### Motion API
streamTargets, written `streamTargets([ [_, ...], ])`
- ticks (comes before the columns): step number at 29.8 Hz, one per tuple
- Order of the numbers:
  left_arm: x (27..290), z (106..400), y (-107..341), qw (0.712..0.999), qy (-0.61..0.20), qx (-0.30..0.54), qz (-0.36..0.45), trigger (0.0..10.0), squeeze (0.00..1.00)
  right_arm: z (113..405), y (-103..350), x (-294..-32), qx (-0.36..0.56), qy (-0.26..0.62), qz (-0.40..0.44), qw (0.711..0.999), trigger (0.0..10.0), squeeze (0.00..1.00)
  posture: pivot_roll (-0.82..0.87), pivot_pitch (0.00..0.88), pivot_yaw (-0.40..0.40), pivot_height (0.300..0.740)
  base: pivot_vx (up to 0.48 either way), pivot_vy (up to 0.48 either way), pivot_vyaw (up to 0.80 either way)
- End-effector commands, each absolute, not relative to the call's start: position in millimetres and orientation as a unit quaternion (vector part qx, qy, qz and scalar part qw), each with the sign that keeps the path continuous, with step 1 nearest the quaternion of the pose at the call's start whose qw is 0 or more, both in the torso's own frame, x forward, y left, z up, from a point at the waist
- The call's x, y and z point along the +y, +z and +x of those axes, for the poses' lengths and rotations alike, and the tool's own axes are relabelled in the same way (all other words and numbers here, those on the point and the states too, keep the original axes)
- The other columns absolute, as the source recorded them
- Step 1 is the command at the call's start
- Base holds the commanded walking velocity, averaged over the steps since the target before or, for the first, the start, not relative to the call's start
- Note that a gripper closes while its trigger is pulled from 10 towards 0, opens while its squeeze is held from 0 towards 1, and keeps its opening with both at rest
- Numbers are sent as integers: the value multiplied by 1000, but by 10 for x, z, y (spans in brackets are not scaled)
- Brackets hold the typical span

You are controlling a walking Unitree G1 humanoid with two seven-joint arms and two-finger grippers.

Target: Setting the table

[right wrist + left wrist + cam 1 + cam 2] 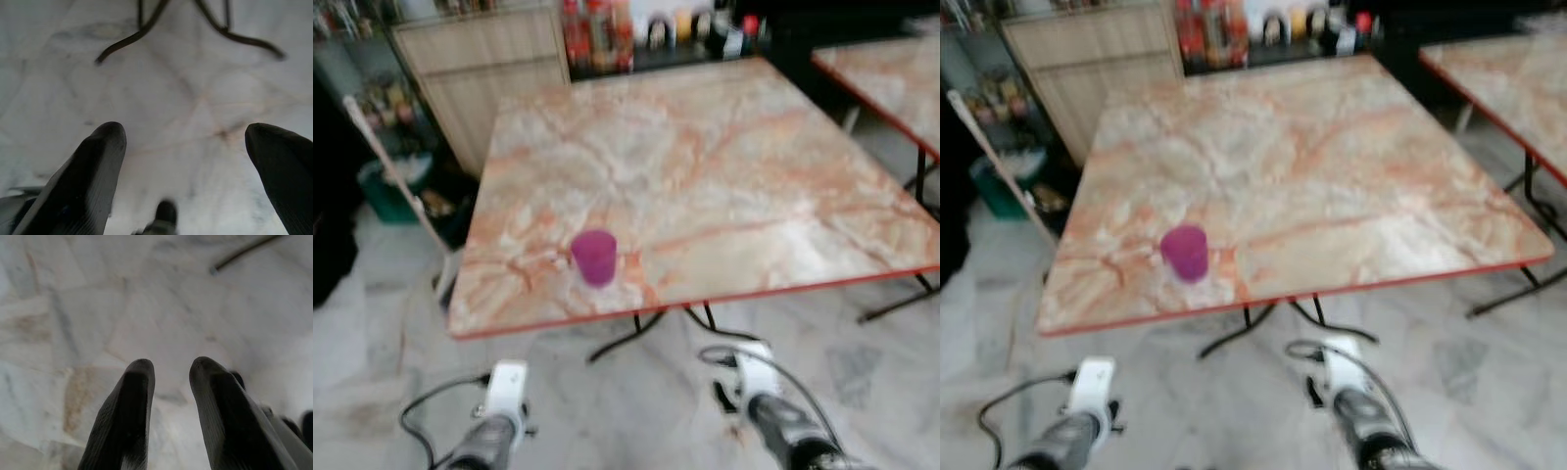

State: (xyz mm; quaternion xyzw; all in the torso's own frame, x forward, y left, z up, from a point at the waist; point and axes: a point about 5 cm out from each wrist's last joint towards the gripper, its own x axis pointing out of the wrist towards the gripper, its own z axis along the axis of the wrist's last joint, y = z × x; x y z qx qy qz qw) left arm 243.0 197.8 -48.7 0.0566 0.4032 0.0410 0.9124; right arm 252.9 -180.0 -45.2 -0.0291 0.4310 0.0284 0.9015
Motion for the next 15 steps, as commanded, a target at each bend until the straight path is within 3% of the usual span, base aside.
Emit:
streamTargets([
  [1,1968,2388,-519,909,38,411,57,10000,0,2487,-475,-1856,441,22,-30,897,10000,0,-57,53,84,740,0,0,0],
  [15,1963,2385,-523,907,35,415,59,10000,0,2477,-482,-1855,451,32,-34,892,10000,0,-55,51,80,740,0,0,0],
])
